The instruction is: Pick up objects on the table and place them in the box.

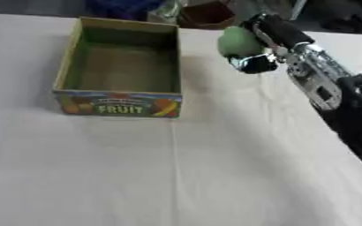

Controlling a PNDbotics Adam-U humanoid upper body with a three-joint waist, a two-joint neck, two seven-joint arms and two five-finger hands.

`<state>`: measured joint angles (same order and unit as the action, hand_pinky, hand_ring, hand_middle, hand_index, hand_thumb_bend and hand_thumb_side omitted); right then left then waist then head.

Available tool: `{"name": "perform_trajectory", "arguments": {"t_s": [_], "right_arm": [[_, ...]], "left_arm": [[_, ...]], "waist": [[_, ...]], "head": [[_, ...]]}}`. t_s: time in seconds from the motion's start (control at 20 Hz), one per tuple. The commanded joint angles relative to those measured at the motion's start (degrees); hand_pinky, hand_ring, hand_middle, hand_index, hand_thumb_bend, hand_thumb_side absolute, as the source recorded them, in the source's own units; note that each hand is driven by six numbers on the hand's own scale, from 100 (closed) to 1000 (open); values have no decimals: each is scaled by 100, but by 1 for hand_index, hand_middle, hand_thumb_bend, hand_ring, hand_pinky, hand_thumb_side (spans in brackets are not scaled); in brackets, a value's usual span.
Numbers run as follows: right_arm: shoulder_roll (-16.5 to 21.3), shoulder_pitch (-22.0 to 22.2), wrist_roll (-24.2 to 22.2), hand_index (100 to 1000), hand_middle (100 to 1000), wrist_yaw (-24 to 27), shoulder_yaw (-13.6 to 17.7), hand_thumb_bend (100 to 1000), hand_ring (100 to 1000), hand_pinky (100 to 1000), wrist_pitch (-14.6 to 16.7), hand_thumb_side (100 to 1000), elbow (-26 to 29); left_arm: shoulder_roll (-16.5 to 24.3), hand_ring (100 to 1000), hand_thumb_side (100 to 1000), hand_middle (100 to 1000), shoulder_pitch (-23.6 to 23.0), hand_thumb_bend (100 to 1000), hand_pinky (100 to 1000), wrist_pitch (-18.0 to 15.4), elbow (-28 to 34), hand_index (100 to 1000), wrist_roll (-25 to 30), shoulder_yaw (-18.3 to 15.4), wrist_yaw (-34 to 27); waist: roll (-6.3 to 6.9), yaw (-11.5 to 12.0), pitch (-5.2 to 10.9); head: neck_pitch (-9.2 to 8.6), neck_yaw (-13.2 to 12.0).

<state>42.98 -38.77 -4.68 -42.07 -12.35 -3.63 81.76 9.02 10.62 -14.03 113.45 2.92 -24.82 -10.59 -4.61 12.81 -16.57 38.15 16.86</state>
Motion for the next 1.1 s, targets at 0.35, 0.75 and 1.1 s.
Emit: {"name": "perform_trajectory", "arguments": {"t_s": [0.35, 0.75, 1.1], "right_arm": [[470, -328, 250, 645, 376, 801, -34, 100, 652, 695, -157, 444, 1104], [272, -949, -39, 653, 389, 1452, -307, 100, 657, 702, -221, 463, 1411], [-442, -1642, -424, 659, 397, 1392, -597, 100, 664, 713, -160, 484, 957]], "left_arm": [[92, 434, 768, 477, 6, 100, 446, -36, 115, 607, 30, 24, 7], [131, 434, 767, 477, 15, 100, 445, -61, 115, 607, 62, 74, -35], [91, 434, 764, 475, 43, 100, 445, -59, 115, 606, 136, 131, -75]], "waist": [[54, 22, 115], [31, 156, 129], [20, 262, 78]], "head": [[-18, 90], [-27, 253], [-119, 446]]}}
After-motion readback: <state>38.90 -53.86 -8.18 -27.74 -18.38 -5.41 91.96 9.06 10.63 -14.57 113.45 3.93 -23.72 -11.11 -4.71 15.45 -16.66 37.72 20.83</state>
